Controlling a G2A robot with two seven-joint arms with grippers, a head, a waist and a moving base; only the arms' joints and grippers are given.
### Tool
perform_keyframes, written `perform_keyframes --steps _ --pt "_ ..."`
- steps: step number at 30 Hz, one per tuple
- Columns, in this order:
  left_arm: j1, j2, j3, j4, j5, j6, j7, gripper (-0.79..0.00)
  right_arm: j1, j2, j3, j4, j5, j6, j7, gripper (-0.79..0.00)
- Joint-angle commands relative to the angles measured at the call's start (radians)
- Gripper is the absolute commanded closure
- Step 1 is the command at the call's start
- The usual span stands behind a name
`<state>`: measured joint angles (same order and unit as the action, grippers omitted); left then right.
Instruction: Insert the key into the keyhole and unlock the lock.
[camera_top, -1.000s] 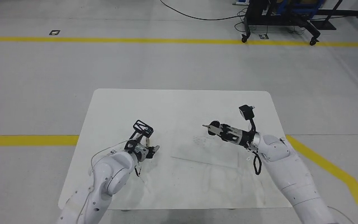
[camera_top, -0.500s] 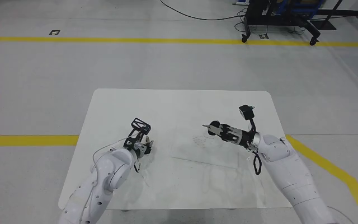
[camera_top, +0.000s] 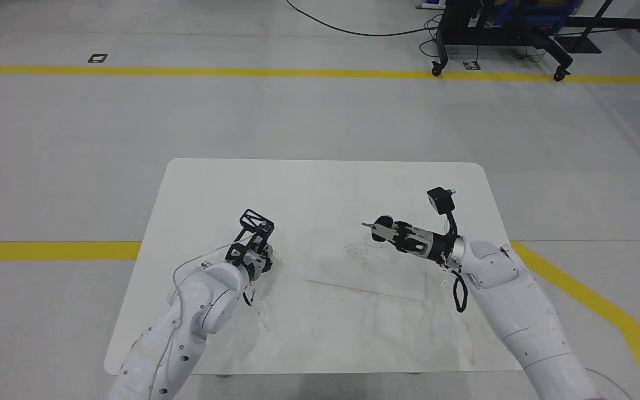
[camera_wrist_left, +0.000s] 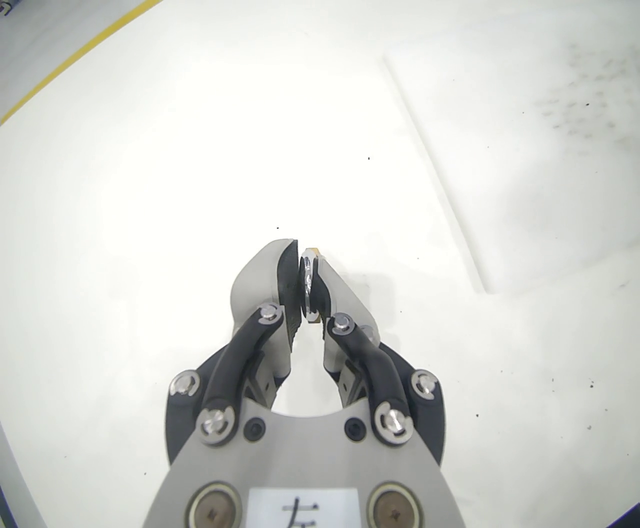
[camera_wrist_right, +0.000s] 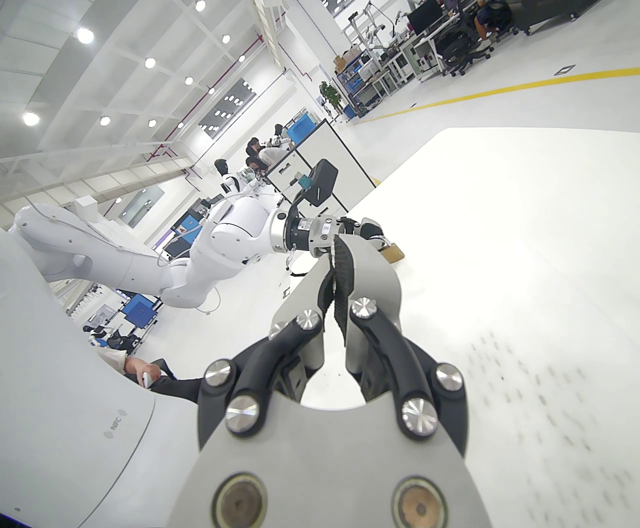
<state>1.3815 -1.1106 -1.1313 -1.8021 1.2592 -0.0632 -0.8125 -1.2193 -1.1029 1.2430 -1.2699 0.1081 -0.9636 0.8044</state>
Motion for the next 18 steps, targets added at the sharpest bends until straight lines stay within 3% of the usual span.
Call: perform_keyframes --steps 1,12,18 --pt "0.0 -0.001 0.0 0.001 0.0 -0.001 -0.001 0.0 0.0 0.0 0.0 0.0 0.0 0.0 0.0 0.0" --pt "0.014 -0.003 -0.02 -0.001 -0.004 0.002 0.026 0.0 0.0 0.0 0.0 0.0 0.0 0.0 0.0 0.0" --pt "0.049 -0.009 -0.083 -0.014 -0.142 0.038 0.212 0.0 0.0 0.0 0.0 0.0 0.0 0.0 0.0 0.0"
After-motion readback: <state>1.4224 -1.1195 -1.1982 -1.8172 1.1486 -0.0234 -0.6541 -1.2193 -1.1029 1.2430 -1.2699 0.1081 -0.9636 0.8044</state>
